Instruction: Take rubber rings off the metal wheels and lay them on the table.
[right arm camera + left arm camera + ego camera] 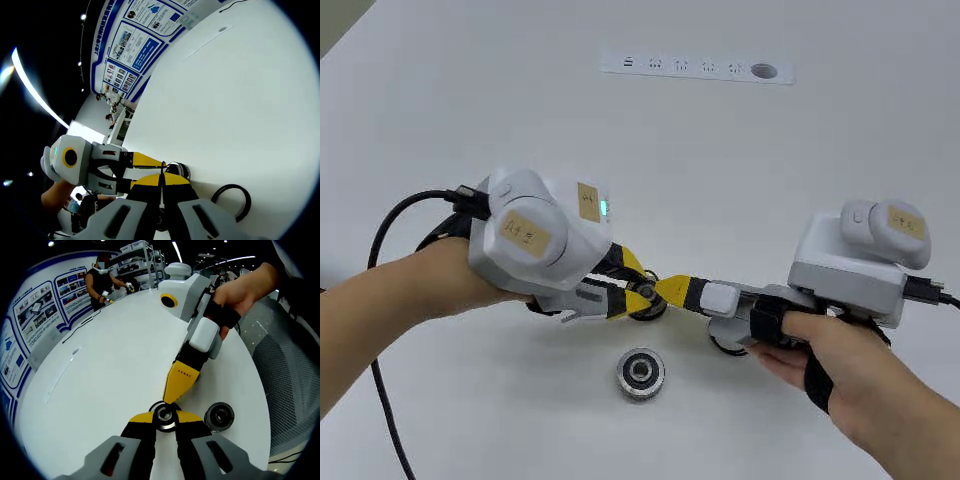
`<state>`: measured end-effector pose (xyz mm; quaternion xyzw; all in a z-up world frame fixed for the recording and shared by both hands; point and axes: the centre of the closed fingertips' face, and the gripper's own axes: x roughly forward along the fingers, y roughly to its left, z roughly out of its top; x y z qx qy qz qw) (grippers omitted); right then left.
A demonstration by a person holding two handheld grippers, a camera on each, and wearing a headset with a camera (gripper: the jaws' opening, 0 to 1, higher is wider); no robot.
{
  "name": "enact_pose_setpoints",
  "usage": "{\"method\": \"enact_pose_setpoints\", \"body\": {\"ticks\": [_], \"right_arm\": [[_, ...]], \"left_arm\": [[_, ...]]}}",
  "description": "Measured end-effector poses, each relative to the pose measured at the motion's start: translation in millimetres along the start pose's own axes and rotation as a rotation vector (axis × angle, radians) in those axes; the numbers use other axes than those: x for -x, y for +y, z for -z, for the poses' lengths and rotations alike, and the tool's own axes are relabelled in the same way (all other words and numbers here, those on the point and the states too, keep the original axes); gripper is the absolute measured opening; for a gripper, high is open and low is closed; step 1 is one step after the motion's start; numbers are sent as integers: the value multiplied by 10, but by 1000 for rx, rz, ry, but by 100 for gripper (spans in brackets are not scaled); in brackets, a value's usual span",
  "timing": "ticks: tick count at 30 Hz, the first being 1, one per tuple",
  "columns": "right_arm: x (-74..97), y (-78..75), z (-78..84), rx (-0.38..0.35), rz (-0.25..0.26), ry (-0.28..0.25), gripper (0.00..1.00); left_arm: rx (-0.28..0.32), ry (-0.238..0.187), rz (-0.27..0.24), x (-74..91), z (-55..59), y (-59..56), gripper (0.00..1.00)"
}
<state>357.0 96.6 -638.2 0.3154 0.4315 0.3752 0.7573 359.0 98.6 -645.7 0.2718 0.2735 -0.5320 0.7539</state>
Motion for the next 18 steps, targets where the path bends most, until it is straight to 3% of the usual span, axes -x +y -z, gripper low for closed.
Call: {"method": "enact_pose_setpoints", "body": {"ticks": [7,18], "right_arm": [[-2,47,-12,-16,-11,-9,2],[120,106,-102,-33,-22,-48,2]], "left_arm": [[11,-13,-25,146,-6,-7,18],[93,-58,-104,333,-11,83,22]]}}
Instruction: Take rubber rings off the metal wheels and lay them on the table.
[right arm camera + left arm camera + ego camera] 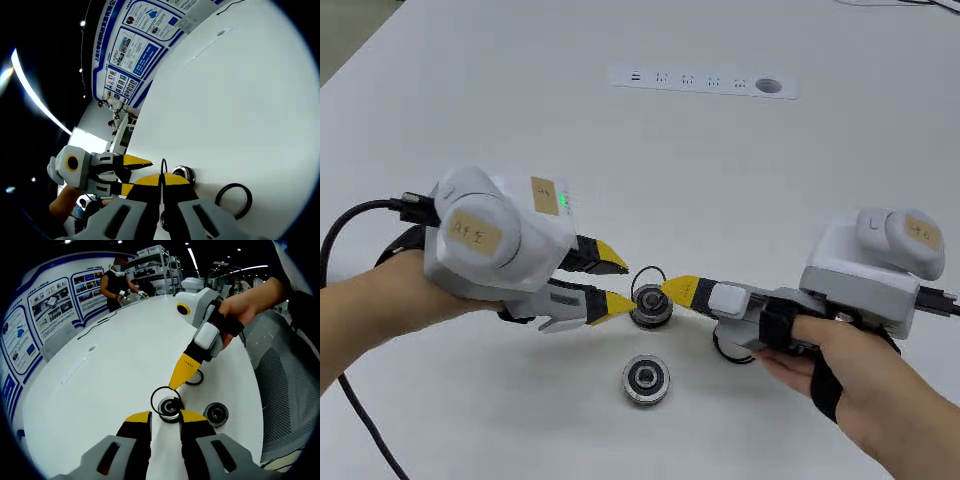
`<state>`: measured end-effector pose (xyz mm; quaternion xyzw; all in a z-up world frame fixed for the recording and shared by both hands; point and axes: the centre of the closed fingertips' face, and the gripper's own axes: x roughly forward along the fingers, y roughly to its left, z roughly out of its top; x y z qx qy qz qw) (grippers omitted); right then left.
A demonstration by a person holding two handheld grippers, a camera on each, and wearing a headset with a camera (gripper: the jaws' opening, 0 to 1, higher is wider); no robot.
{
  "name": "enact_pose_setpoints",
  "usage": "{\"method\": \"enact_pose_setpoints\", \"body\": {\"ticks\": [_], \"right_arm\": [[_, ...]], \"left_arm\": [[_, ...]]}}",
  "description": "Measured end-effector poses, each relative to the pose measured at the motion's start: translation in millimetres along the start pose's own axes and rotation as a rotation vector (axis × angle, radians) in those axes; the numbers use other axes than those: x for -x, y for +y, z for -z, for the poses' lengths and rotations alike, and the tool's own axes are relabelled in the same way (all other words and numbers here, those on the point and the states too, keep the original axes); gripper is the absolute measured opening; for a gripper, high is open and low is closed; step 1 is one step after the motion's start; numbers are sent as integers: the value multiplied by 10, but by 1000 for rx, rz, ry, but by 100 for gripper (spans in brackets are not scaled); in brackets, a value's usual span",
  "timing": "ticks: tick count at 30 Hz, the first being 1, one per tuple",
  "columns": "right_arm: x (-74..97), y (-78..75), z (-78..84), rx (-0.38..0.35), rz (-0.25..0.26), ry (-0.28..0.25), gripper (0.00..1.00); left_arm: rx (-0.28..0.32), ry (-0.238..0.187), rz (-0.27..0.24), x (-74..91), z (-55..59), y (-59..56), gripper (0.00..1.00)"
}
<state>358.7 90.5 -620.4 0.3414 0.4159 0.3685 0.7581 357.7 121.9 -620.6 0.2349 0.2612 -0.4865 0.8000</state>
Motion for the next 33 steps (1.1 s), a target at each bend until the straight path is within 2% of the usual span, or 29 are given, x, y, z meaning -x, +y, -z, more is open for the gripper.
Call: {"method": "enact_pose_setpoints", "body": {"ticks": [3,10,20,24,27,33], "right_arm": [[59,-19,-44,-5,5,-17,2],[253,-174,-76,-41,46,-61,2],[533,-461,12,-72,122,-79,2],[598,-522,73,-85,145,-79,2],[637,-549,120,-88,164,-71,2],[687,-607,131,-102,205,-75,2]], "left_arm": [[27,-31,-18,20,-60,22,23],[43,-65,-34,38,-156,25,25],[43,-66,-37,63,-149,-35,24],[51,-68,-32,68,-146,-69,22],[66,-89,-32,75,-188,-87,22],[71,-100,-37,90,-224,-88,21]]}}
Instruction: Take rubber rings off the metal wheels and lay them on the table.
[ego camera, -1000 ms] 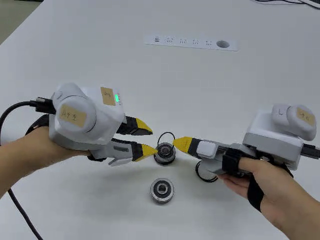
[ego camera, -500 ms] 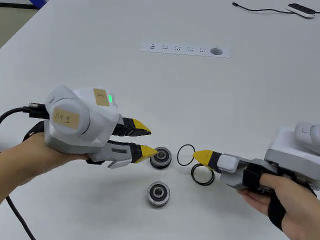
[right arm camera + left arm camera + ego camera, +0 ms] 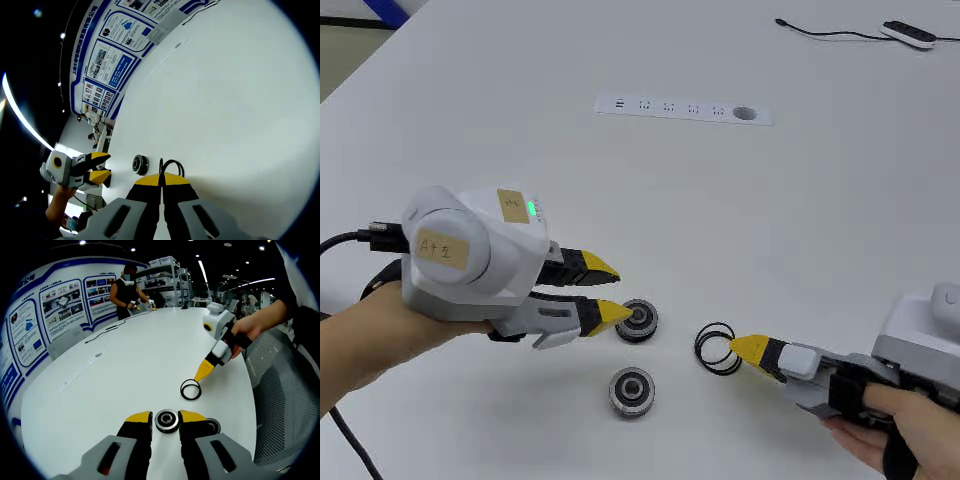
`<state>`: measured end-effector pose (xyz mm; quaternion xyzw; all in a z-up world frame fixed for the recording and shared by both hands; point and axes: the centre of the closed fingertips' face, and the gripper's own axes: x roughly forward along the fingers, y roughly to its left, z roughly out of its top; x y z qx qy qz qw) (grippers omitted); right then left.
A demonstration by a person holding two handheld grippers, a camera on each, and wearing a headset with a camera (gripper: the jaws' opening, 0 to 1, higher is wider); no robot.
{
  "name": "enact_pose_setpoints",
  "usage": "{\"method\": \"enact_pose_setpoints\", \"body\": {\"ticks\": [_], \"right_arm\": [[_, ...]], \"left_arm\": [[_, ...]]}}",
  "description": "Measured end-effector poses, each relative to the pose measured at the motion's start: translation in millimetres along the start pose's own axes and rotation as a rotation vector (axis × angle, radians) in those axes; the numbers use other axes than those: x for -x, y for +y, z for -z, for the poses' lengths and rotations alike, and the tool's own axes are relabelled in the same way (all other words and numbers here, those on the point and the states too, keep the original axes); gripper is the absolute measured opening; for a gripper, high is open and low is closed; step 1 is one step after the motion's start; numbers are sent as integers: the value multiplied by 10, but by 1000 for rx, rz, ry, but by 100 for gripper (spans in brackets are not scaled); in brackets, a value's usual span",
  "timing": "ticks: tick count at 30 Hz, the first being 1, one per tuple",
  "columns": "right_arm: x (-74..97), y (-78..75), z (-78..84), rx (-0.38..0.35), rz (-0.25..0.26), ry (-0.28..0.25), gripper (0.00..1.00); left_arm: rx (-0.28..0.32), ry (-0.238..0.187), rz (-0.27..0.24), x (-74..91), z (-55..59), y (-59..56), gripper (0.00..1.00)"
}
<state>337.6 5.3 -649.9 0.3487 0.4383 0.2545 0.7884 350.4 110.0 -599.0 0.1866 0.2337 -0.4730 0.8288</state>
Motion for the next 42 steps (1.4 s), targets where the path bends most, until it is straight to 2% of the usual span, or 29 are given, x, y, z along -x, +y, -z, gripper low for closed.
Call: {"method": "enact_pose_setpoints", "body": {"ticks": [3,11,13,23,29,31,34,35,39,42], "right_arm": [[16,-47,-7,-2,25,-1,2],[26,-88,22,-30,45,10,2],[21,-96,29,-25,52,15,5],[56,-167,41,151,120,66,12],[84,-162,0,160,122,50,15],[89,-139,-29,163,110,36,17],[76,-30,-97,164,55,-1,22],[65,30,-134,168,21,-23,24],[34,193,-171,192,-48,-40,32],[-1,363,-157,211,-120,-43,41]], "left_arm": [[3,-2,-3,7,-8,3,21],[2,2,-3,14,4,-2,21],[1,3,-3,17,8,2,21],[1,11,-3,28,53,4,21],[-1,15,1,12,59,4,21],[-1,16,5,-1,61,4,21],[0,15,16,-22,53,-4,21],[-2,18,20,-32,54,-5,21],[-4,22,23,-63,62,8,21],[-11,36,30,-92,95,11,21]]}}
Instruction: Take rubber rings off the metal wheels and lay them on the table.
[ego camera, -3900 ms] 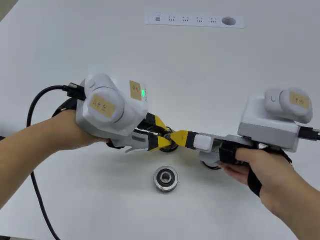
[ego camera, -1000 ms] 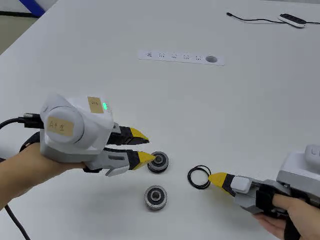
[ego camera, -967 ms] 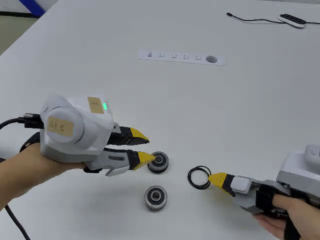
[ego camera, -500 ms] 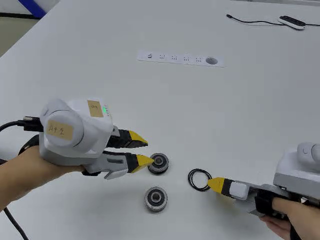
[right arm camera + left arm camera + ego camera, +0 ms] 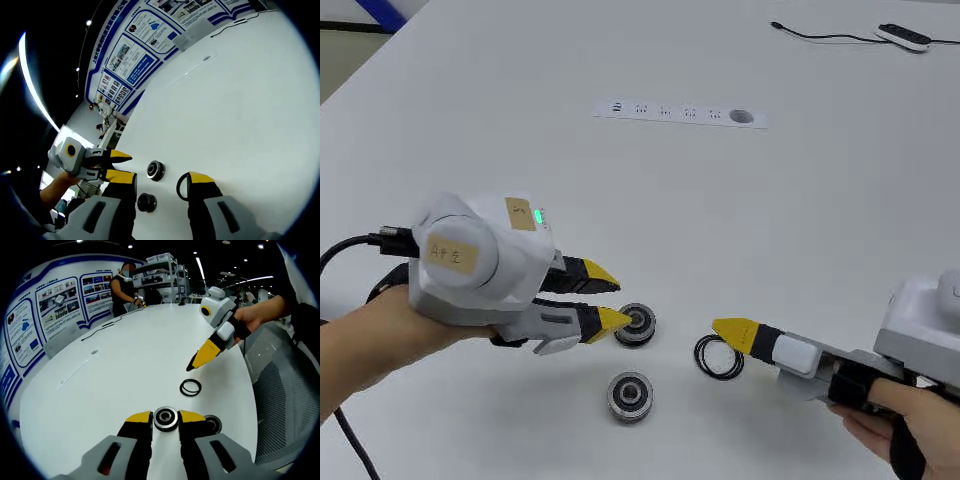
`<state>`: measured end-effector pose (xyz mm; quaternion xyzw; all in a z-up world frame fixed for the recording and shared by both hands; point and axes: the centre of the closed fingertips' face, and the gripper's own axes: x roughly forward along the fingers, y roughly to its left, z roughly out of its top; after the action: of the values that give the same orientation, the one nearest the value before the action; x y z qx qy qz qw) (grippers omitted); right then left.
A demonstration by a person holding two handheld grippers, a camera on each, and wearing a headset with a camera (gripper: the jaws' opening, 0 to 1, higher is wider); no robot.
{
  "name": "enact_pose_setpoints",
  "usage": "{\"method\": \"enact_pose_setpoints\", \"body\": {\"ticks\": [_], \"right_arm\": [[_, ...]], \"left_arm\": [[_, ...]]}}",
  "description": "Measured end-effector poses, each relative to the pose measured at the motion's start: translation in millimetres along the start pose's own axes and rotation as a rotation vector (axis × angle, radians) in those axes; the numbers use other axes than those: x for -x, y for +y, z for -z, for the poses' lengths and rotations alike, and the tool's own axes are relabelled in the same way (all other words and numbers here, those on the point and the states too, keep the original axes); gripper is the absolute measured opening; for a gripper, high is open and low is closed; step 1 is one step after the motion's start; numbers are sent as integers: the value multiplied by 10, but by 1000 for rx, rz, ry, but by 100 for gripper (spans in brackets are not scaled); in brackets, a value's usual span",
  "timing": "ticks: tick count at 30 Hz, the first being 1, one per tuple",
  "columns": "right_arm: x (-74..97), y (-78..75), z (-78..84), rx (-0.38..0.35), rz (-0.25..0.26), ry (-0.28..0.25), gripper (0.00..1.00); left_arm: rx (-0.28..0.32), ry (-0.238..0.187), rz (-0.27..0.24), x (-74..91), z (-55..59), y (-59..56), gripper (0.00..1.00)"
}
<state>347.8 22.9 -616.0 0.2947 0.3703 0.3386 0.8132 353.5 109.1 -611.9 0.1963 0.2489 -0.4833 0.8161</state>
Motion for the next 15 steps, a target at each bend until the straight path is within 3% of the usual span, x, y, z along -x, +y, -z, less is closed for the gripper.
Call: {"method": "enact_pose_setpoints", "body": {"ticks": [6,10,15], "right_arm": [[-89,187,85,74,-70,33,54],[-140,240,106,85,-110,50,57],[-212,246,69,62,-123,48,61]], "left_arm": [[-14,34,19,-65,81,-5,21],[-10,40,25,-120,102,8,21],[-15,58,39,-201,135,12,21]]}}
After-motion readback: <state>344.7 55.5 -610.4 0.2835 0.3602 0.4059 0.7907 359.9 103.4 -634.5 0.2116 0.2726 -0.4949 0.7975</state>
